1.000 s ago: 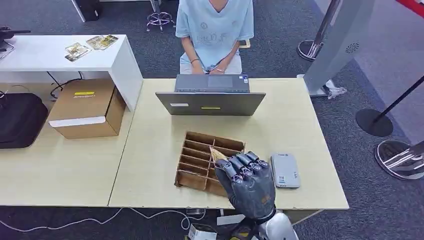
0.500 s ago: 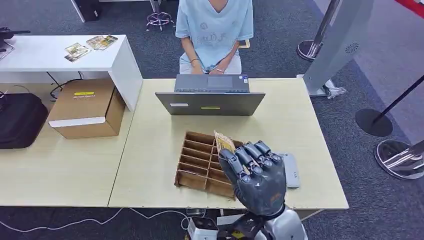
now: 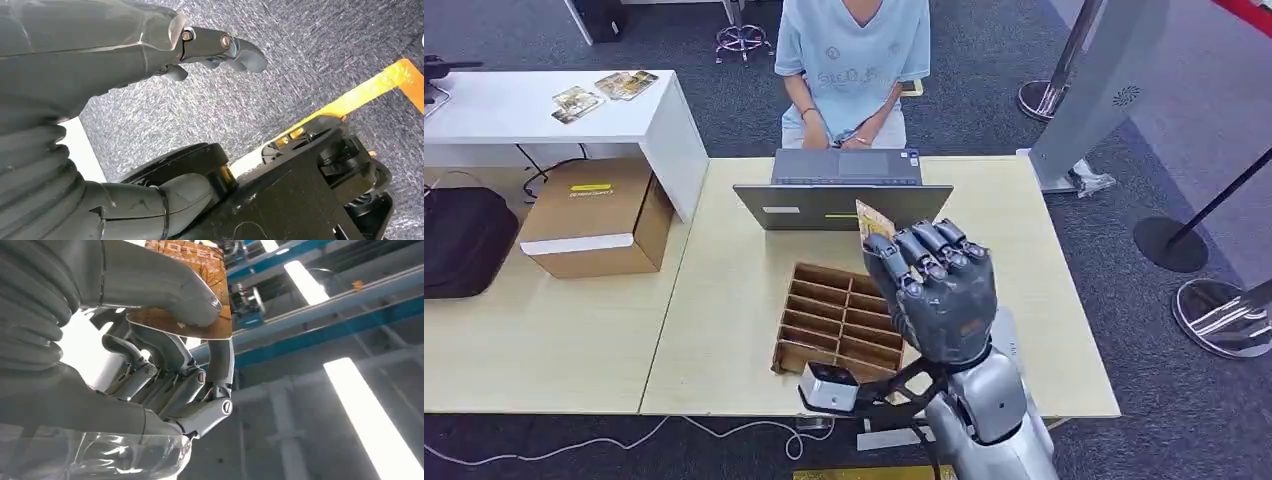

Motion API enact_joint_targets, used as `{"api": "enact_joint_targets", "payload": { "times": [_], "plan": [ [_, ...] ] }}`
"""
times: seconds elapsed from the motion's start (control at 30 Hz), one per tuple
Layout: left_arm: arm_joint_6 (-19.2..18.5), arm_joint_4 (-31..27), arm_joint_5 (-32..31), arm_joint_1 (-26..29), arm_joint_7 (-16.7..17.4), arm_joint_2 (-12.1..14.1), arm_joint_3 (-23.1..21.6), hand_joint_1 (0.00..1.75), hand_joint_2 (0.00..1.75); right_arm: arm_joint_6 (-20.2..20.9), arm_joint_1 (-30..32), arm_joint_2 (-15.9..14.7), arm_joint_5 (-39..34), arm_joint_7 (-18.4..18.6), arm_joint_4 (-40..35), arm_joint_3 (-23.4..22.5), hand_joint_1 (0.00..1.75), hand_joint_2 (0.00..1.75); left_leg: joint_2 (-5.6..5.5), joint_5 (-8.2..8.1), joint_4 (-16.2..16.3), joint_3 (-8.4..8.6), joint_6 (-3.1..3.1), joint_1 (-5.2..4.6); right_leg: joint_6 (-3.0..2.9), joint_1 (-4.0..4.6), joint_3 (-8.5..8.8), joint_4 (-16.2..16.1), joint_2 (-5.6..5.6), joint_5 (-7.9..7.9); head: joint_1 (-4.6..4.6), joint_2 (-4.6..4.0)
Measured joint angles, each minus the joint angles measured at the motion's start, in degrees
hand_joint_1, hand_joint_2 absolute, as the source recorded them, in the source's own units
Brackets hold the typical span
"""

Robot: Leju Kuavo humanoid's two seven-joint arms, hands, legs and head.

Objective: Pass the card to the sensor for recognition and then transmit it.

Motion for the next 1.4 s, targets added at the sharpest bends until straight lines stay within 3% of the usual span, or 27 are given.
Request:
{"api": "enact_joint_targets", "payload": {
  "times": [0.27, 0.37, 0.5, 0.87, 1.17, 1.4],
  "plan": [
    [0.0, 0.0, -0.3, 0.0, -0.1, 0.0, 0.0, 0.0, 1.75, 0.0, -11.0, -4.2, 0.0, 14.9, 9.1, 5.2, 1.75, 1.75, 0.05, 0.01, 0.0, 0.02, 0.0, 0.0, -0.04, 0.0, 0.0, 0.0, 0.04, 0.04, 0.0, 0.0],
    [0.0, 0.0, -0.4, 0.0, -0.1, 0.0, 0.0, 0.0, 1.75, 0.0, -14.5, -5.7, 0.0, 18.9, 12.5, 7.5, 1.75, 1.75, 0.05, 0.01, 0.0, 0.03, 0.0, 0.01, -0.05, 0.02, -0.01, 0.0, 0.04, 0.04, -0.02, 0.0],
    [0.0, 0.0, -0.4, 0.0, -0.1, 0.0, 0.3, 0.0, 1.75, 0.0, -17.5, -6.8, 0.0, 21.6, 16.5, 9.5, 1.75, 1.75, 0.05, 0.0, 0.0, 0.0, -0.01, 0.03, -0.05, 0.04, -0.02, 0.0, 0.04, 0.04, 0.0, 0.0],
    [1.4, 0.0, 0.5, 0.0, -0.1, 0.0, 1.7, 0.0, 1.75, 0.0, -30.2, -6.8, 0.0, 18.2, 38.7, 11.1, 1.75, 1.75, 0.18, 0.03, 0.0, 0.04, -0.04, 0.05, -0.14, 0.06, -0.03, 0.0, 0.15, 0.11, 0.0, 0.0],
    [3.2, 0.0, 2.2, 0.1, -0.2, -0.2, 3.5, 0.0, 1.75, 0.0, -39.5, -4.3, -0.1, 16.7, 57.0, 10.6, 1.75, 1.75, 0.19, 0.03, 0.0, 0.04, -0.05, 0.06, -0.15, 0.08, -0.04, 0.0, 0.17, 0.14, 0.0, 0.0],
    [4.7, 0.0, 3.9, 0.7, -1.3, -0.3, 4.9, 0.0, 1.75, 0.0, -43.0, -2.8, -0.4, 15.6, 63.3, 9.0, 1.75, 1.75, 0.19, 0.03, 0.0, 0.04, -0.05, 0.06, -0.15, 0.08, -0.05, 0.0, 0.16, 0.14, 0.0, 0.0]
  ]
}}
